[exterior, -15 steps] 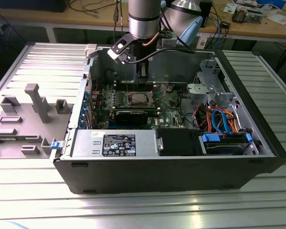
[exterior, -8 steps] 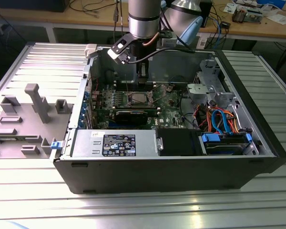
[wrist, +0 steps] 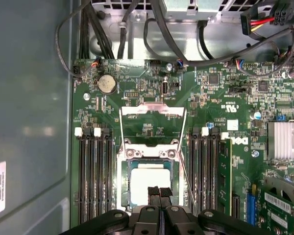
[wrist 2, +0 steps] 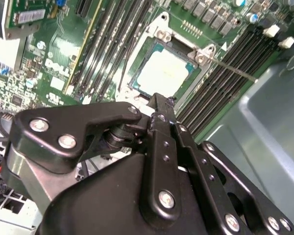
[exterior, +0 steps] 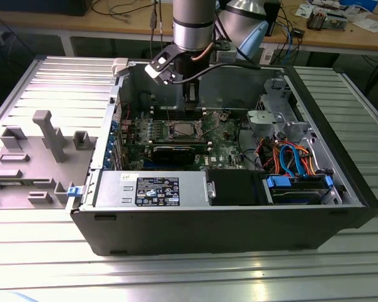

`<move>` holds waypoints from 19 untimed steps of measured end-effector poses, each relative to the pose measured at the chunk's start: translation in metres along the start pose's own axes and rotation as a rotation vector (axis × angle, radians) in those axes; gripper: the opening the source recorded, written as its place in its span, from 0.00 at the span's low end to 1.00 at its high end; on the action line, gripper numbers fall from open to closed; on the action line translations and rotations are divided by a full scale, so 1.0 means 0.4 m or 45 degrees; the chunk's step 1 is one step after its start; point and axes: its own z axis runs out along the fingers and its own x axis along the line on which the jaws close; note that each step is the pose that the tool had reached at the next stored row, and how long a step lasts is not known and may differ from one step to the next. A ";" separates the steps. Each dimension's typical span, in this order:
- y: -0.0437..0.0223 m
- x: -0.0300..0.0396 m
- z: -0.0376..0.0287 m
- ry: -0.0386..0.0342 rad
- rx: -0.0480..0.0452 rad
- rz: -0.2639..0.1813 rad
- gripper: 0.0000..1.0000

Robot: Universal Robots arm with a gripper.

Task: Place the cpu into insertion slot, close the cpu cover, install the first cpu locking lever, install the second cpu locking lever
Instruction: 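Close the cpu cover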

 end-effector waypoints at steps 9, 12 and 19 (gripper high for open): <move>0.020 0.002 -0.002 -0.0076 0.020 0.000 0.11; 0.021 0.005 -0.008 -0.0138 0.020 -0.001 0.11; 0.022 0.005 -0.029 -0.0139 0.020 -0.001 0.11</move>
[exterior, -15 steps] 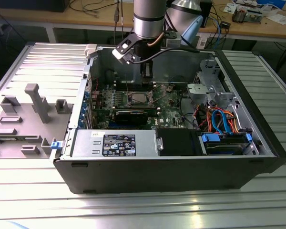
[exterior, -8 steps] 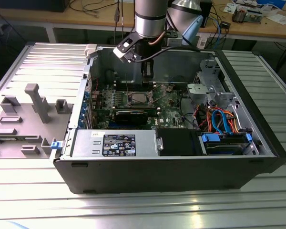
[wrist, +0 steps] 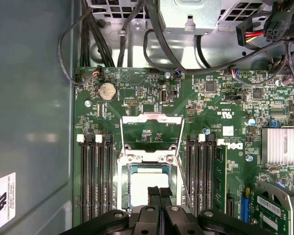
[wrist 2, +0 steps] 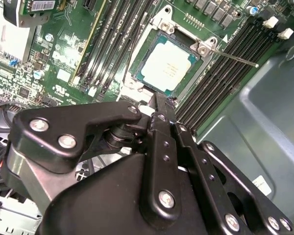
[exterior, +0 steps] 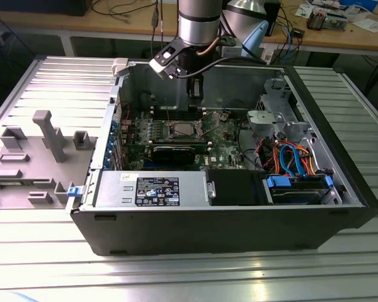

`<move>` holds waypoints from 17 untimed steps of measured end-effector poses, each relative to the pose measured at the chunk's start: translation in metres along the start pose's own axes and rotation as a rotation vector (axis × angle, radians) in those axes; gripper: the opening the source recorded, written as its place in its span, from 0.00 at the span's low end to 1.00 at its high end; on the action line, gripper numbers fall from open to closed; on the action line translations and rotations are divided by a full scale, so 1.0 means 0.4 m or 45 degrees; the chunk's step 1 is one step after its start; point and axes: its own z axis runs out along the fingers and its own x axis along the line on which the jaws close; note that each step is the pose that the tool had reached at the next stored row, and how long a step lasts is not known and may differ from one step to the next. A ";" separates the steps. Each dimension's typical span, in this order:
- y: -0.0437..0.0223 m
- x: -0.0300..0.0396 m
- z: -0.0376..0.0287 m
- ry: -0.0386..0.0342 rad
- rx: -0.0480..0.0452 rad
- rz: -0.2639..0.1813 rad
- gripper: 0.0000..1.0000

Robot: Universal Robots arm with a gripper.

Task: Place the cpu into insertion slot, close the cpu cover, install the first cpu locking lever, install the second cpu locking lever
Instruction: 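Close the cpu cover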

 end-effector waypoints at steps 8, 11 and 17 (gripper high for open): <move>0.003 0.000 0.000 0.0029 0.000 0.000 0.11; 0.009 0.000 0.000 0.0030 0.000 0.000 0.11; 0.018 0.000 0.000 0.0031 0.000 0.000 0.11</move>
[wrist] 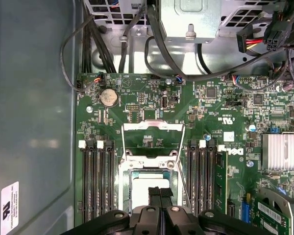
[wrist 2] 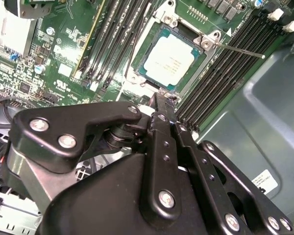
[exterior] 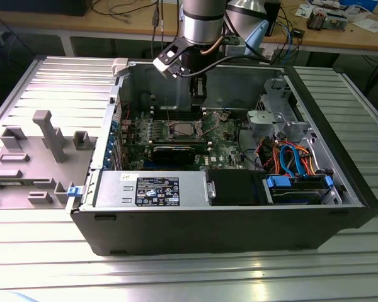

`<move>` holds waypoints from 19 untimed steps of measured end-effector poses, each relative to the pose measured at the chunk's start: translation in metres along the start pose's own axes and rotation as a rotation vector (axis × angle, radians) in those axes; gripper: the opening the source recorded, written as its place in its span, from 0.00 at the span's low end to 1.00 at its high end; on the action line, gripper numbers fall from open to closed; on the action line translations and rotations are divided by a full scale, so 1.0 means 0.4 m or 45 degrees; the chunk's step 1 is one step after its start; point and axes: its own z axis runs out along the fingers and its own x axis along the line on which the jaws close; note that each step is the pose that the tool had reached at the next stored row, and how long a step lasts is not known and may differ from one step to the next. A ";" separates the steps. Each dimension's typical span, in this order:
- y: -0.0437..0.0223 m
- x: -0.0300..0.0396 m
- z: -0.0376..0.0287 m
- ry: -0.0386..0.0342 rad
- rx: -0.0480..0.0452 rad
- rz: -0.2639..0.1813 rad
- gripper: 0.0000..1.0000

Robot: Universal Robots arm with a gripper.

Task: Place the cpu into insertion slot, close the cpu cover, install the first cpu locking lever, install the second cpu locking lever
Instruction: 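Close the cpu cover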

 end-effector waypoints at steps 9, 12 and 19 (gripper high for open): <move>0.009 0.000 0.000 -0.0014 0.000 0.000 0.11; 0.011 0.000 0.000 -0.0022 0.000 0.000 0.11; 0.016 0.000 0.000 -0.0032 0.000 0.000 0.11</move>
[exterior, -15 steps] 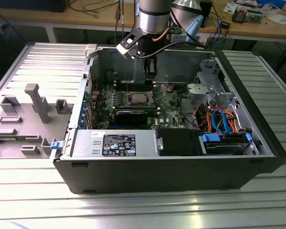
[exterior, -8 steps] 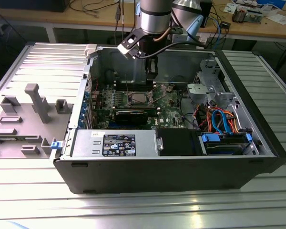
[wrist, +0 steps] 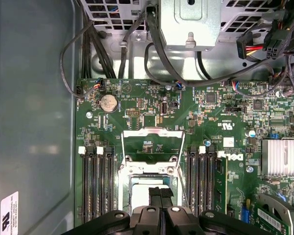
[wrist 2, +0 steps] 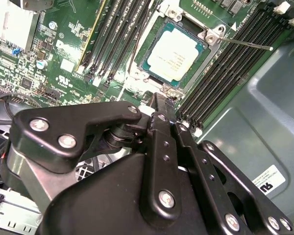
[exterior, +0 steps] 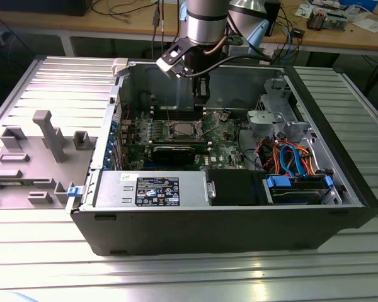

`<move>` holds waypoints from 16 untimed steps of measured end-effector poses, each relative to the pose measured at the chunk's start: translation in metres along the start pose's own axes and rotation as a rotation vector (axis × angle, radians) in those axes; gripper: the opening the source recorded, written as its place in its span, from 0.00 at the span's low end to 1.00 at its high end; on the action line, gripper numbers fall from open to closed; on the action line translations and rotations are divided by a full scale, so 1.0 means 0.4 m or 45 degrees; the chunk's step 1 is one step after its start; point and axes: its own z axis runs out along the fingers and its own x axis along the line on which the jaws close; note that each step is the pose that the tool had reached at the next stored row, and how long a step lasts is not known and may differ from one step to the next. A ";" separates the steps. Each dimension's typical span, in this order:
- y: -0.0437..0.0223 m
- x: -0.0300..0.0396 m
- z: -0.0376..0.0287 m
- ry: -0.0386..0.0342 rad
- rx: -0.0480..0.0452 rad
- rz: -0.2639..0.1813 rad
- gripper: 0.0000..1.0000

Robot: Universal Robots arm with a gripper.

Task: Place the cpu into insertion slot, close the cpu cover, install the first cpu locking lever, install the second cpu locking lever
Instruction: 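Close the cpu cover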

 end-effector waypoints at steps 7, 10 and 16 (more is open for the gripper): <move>0.009 0.000 0.000 0.0000 0.000 0.000 0.11; 0.013 0.000 0.000 0.0000 0.000 0.000 0.11; 0.016 0.000 0.000 0.0000 0.000 0.000 0.11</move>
